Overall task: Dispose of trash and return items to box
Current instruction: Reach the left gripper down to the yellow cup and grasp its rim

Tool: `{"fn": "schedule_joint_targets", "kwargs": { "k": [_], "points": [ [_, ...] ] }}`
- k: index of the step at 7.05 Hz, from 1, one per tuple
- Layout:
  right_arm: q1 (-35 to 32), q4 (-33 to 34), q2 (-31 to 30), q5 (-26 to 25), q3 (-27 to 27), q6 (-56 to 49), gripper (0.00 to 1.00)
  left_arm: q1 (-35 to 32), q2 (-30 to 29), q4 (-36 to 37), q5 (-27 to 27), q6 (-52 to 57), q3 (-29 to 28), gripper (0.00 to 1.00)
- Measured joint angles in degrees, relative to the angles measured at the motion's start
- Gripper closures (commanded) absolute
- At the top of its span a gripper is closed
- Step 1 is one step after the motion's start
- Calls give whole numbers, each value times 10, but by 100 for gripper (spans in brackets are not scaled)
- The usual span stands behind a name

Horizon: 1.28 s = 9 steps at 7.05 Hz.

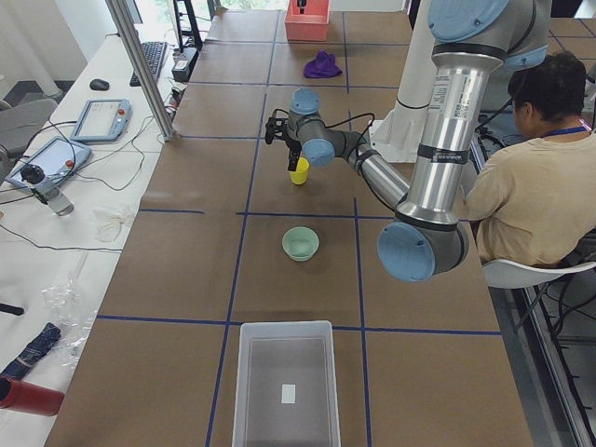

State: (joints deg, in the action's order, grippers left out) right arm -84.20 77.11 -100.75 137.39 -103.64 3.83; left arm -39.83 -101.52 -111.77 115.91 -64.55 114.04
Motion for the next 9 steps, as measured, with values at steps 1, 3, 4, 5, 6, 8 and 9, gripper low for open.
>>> {"fn": "schedule_joint_targets", "kwargs": {
  "k": [1,3,4,5,6,8,9],
  "points": [
    [0,0,0,0,0,-1,0,26,-8,30,-15,-14,-1,6],
    [0,1,0,1,3,-1,0,49,-27,65,-28,-21,-25,10],
    [0,1,-1,1,6,-2,0,47,-35,69,-30,-21,-35,10],
    [1,1,-1,1,9,-2,0,40,-38,70,-30,-20,-38,10],
    [1,1,-1,1,10,-2,0,34,-40,70,-31,-19,-44,10],
    [2,1,1,1,15,-3,0,33,-46,70,-32,-16,-69,10],
    [3,1,2,1,18,-3,0,35,-55,69,-34,-16,-84,10]
  ]
}}
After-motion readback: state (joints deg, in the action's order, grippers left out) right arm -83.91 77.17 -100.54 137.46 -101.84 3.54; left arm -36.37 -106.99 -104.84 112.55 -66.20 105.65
